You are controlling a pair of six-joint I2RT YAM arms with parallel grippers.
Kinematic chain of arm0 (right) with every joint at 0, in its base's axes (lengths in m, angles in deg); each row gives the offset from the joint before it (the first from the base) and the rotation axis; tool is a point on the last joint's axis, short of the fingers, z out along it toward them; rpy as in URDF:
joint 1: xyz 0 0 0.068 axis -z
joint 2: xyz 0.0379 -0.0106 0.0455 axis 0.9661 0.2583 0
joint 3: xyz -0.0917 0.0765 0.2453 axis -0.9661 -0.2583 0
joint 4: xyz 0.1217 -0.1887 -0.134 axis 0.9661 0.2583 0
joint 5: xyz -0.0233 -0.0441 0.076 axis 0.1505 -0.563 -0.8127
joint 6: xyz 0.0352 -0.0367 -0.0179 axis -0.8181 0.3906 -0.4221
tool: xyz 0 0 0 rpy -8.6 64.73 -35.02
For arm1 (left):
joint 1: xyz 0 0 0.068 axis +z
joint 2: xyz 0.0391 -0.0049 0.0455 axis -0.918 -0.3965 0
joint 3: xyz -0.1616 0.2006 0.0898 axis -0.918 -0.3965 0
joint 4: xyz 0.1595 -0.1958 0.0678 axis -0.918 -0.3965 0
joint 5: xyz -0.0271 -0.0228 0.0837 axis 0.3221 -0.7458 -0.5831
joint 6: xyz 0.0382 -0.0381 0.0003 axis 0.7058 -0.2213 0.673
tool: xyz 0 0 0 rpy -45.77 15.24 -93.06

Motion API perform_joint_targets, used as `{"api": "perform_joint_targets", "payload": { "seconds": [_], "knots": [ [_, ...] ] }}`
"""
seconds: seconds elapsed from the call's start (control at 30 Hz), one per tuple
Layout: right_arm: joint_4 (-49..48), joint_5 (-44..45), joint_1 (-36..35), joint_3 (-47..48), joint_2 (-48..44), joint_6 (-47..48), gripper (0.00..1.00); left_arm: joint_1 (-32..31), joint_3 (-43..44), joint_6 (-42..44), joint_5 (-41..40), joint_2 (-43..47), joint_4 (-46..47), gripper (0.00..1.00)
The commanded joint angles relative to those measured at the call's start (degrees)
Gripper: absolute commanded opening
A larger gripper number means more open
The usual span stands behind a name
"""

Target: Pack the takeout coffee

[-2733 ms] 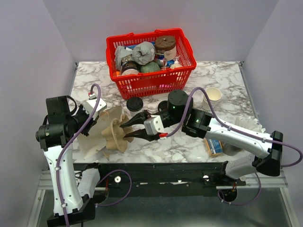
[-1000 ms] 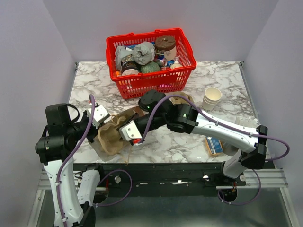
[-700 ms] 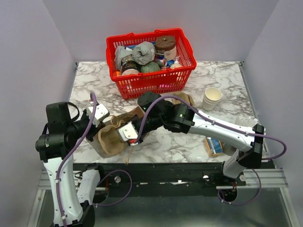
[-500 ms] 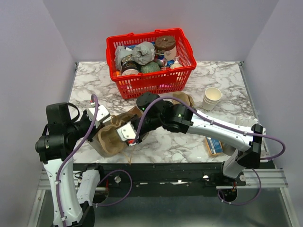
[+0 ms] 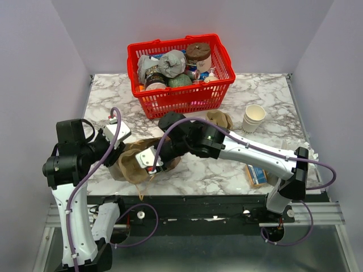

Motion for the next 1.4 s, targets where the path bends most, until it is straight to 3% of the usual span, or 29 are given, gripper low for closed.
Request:
{"api": "perform_joint_targets", "payload": {
  "seconds": [0.0,0.33,0.57,0.7,0.93,1.37],
  "knots": [
    [3.8,2.4,-0.2,2.4,2.2,-0.3,0.01,-0.1,3.3,-2.1,-3.8,-0.2,-7.9,0.55],
    [6.6,6.9,-0.3,4.0,3.2,-0.4,0.01,0.0,3.6,-7.3,-4.6,3.1,-5.8,0.69],
    [7.1,8.2,-0.3,4.1,3.8,-0.5,0.01,0.0,2.2,-7.9,-13.3,2.7,-5.4,0.68],
    [7.3,8.8,-0.3,4.0,3.8,-0.3,0.01,0.0,3.3,-9.1,-14.2,1.6,-6.0,0.63],
    [10.2,10.5,-0.3,6.2,5.4,-0.7,0.01,0.0,4.5,-9.5,-10.6,-0.8,-7.5,0.40],
    [24.8,11.9,-0.8,20.7,13.2,-3.8,0.00,0.0,5.1,-8.1,-3.4,-1.3,-9.7,0.27]
  ]
}}
